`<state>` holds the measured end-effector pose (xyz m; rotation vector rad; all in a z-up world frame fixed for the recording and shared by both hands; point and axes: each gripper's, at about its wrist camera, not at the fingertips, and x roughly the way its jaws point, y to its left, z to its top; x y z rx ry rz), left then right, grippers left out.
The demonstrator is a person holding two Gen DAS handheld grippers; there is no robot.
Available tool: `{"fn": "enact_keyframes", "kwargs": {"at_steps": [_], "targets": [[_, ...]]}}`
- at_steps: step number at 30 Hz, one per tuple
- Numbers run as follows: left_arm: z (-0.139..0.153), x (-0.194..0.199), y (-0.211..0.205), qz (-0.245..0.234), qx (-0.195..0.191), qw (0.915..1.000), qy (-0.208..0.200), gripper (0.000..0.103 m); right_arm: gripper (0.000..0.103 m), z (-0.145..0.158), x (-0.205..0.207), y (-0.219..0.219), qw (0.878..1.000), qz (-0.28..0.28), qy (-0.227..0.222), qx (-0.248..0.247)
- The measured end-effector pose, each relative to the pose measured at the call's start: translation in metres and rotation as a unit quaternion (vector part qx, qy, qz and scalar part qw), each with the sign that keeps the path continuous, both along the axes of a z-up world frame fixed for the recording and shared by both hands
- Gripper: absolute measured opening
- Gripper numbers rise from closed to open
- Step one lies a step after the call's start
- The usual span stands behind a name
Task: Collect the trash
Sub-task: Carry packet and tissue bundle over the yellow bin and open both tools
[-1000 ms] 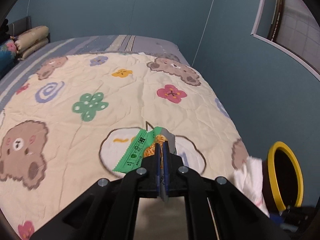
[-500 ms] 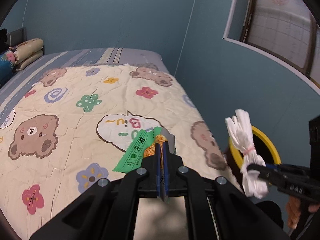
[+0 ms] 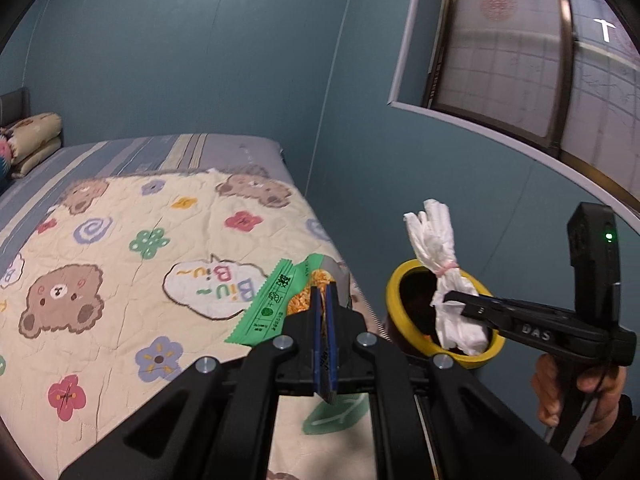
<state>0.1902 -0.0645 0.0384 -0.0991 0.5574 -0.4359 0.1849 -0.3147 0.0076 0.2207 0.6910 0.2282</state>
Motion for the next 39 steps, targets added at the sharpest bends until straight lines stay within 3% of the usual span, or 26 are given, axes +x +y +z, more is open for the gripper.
{"fn": "enact_keyframes", "kwargs": {"at_steps": [21, 39], "targets": [[0.028, 0.0, -0.08, -0.067, 0.02, 0.9972, -0.028, 0.003, 0.015, 0.018, -0.015, -0.089, 0.995, -0.087, -0.052, 0.011], [0.018, 0.039, -0.183, -0.124, 0.046, 0.9911, -0.018, 0.003, 0.015, -0.01, 0.01, -0.165, 0.987, -0.157, -0.023, 0.023]]}}
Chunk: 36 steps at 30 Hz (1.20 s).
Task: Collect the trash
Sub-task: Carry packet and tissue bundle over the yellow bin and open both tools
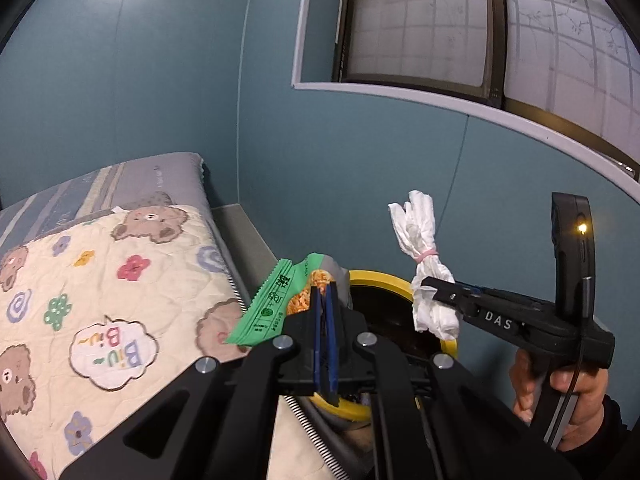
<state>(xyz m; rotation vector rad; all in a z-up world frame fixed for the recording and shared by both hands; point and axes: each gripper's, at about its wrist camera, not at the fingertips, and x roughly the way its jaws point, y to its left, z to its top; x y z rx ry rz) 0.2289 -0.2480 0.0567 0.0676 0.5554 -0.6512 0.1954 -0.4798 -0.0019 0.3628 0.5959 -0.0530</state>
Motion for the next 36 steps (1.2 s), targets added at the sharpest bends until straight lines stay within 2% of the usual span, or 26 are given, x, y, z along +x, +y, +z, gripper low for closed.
{"fn": "enact_keyframes", "kwargs": {"at_steps": [3, 13, 20, 23, 24, 26, 28, 33, 36], "targets": [[-0.009, 0.014, -0.017, -0.005, 0.008, 0.9999, 0.007, 0.003, 0.015, -0.011, 0.011, -0.013, 1.0, -0.01, 0.013, 0.006], [-0.062, 0.065, -0.061, -0.026, 0.012, 0.9961, 0.084, 0.003, 0.015, -0.051, 0.041, -0.043, 0.998, -0.03, 0.058, 0.004], [-0.093, 0.087, -0.075, -0.029, 0.012, 0.9922, 0.121, 0.003, 0.015, -0.078, 0.062, -0.055, 0.995, -0.027, 0.094, 0.024], [-0.103, 0.095, -0.075, -0.03, 0.008, 0.9898, 0.139, 0.005, 0.017, -0.084, 0.068, -0.053, 0.995, -0.03, 0.095, 0.023], [-0.105, 0.097, -0.074, -0.03, 0.007, 0.9893, 0.142, 0.007, 0.018, -0.085, 0.067, -0.056, 0.995, -0.031, 0.094, 0.025], [-0.106, 0.098, -0.074, -0.029, 0.008, 0.9894, 0.142, 0.024, 0.018, -0.085, 0.067, -0.056, 0.995, -0.032, 0.092, 0.027], [-0.104, 0.097, -0.073, -0.02, 0.007, 0.9906, 0.135, 0.031, 0.019, -0.084, 0.068, -0.056, 0.995, -0.038, 0.092, 0.025], [-0.096, 0.096, -0.062, -0.016, -0.008, 0.9904, 0.137, 0.034, 0.033, -0.077, 0.06, -0.06, 0.994, -0.049, 0.091, 0.027], [-0.089, 0.094, -0.053, -0.01, -0.012, 0.9912, 0.131, 0.039, 0.035, -0.073, 0.057, -0.059, 0.994, -0.052, 0.091, 0.027]]}}
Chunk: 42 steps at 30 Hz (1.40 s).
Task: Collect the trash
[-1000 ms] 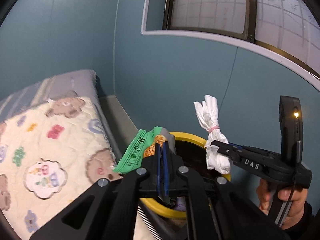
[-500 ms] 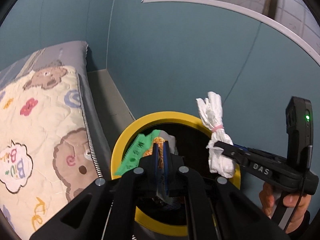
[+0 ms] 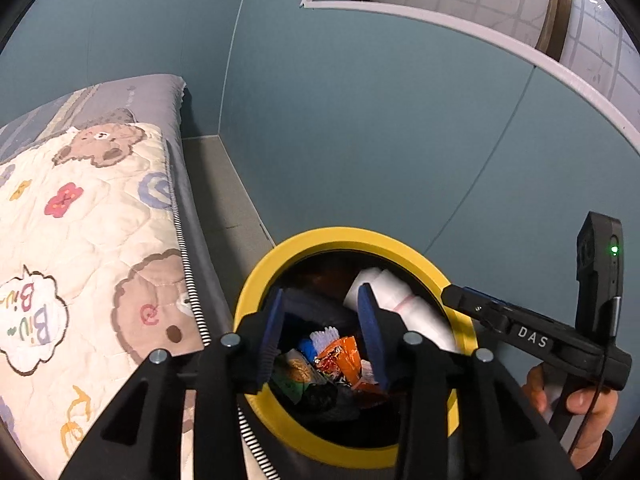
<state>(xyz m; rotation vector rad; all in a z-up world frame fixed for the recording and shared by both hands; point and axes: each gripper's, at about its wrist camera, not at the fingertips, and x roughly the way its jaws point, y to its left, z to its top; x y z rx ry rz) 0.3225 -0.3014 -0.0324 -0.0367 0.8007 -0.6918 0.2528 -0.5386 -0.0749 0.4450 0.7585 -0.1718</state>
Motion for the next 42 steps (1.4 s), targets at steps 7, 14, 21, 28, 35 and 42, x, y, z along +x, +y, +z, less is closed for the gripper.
{"fn": "enact_keyframes", "kwargs": {"at_steps": [7, 14, 21, 28, 35, 42], "targets": [[0.016, -0.019, 0.034, 0.024, -0.006, 0.9996, -0.014, 0.041, 0.036, 0.016, -0.01, 0.023, 1.0, 0.015, -0.008, -0.002], [0.022, -0.038, 0.098, 0.077, -0.011, 0.9969, -0.015, 0.041, 0.036, 0.035, -0.021, 0.072, 0.998, 0.061, -0.016, -0.013], [0.02, -0.065, 0.165, 0.134, -0.01, 0.9907, -0.019, 0.041, 0.036, 0.043, -0.022, 0.149, 0.991, 0.132, -0.014, -0.029], [0.013, -0.093, 0.236, 0.199, -0.002, 0.9799, -0.019, 0.043, 0.036, 0.045, -0.035, 0.222, 0.98, 0.192, -0.018, -0.057], [0.026, -0.13, 0.287, 0.251, 0.001, 0.9658, -0.067, 0.079, 0.072, 0.065, -0.061, 0.27, 0.975, 0.192, -0.062, -0.09], [0.053, -0.174, 0.303, 0.27, -0.008, 0.9519, -0.145, 0.095, 0.095, 0.097, -0.098, 0.286, 0.967, 0.166, -0.144, -0.129]]}}
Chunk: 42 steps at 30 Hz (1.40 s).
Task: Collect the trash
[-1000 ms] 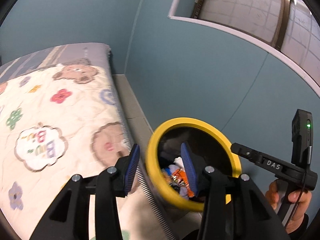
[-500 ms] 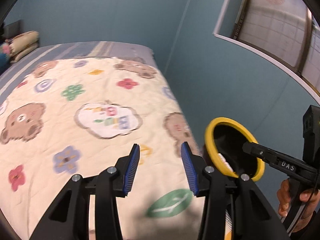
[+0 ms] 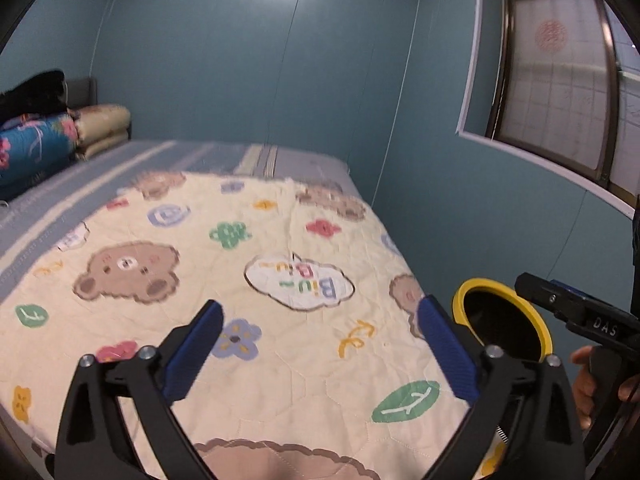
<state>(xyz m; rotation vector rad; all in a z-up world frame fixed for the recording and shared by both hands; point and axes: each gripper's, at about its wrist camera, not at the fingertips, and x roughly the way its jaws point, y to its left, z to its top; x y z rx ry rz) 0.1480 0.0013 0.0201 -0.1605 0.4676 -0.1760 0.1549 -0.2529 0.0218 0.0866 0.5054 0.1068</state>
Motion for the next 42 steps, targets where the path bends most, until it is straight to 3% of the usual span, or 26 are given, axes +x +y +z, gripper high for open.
{"fn": "enact_keyframes", "kwargs": {"at_steps": [8, 15, 42], "targets": [[0.026, -0.049, -0.003, 0.007, 0.004, 0.998, -0.063, 0.095, 0.095, 0.022, -0.045, 0.007, 0.997, 0.001, -0.078, 0.002], [0.035, -0.08, -0.006, 0.022, 0.01, 0.9955, -0.091, 0.095, 0.095, 0.029, -0.087, 0.013, 0.986, -0.062, -0.15, -0.035], [0.035, -0.092, -0.006, 0.019, -0.004, 0.9961, -0.087, 0.095, 0.095, 0.01, -0.087, 0.009, 0.988, -0.074, -0.135, -0.033]]}}
